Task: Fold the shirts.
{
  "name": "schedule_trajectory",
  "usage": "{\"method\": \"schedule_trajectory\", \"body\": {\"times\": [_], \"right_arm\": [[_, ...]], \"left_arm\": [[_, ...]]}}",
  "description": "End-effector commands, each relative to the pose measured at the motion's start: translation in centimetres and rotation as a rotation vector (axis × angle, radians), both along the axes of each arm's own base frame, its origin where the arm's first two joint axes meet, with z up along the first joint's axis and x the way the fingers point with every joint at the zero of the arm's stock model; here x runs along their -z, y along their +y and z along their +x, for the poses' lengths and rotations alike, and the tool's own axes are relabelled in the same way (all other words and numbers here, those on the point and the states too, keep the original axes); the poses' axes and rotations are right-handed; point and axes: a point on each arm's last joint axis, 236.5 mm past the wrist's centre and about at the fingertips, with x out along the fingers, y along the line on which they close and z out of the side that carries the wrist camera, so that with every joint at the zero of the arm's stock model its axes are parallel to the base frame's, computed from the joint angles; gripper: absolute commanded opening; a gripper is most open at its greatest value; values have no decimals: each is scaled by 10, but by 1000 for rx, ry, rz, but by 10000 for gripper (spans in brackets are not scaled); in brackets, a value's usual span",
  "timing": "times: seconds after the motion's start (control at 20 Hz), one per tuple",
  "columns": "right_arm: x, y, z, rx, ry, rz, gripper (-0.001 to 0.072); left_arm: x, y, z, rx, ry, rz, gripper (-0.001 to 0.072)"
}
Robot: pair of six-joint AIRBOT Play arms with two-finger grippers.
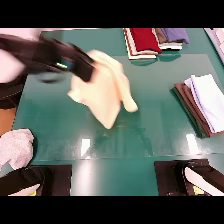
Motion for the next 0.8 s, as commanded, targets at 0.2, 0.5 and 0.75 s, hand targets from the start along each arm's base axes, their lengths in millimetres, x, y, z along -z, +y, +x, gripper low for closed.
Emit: {"method": "schedule_trajectory", "body": {"times": [0.2, 0.5, 0.75], "right_arm": [[55, -36, -14, 38, 225, -61, 21], [240, -98, -49, 185, 725, 65, 21], [409, -100, -128, 248, 1194, 225, 432]], "left_arm": [[74, -39, 32, 6, 188, -29, 553], [104, 93, 112, -319, 319, -19, 552], [153, 135, 125, -415, 436, 5, 553]]}}
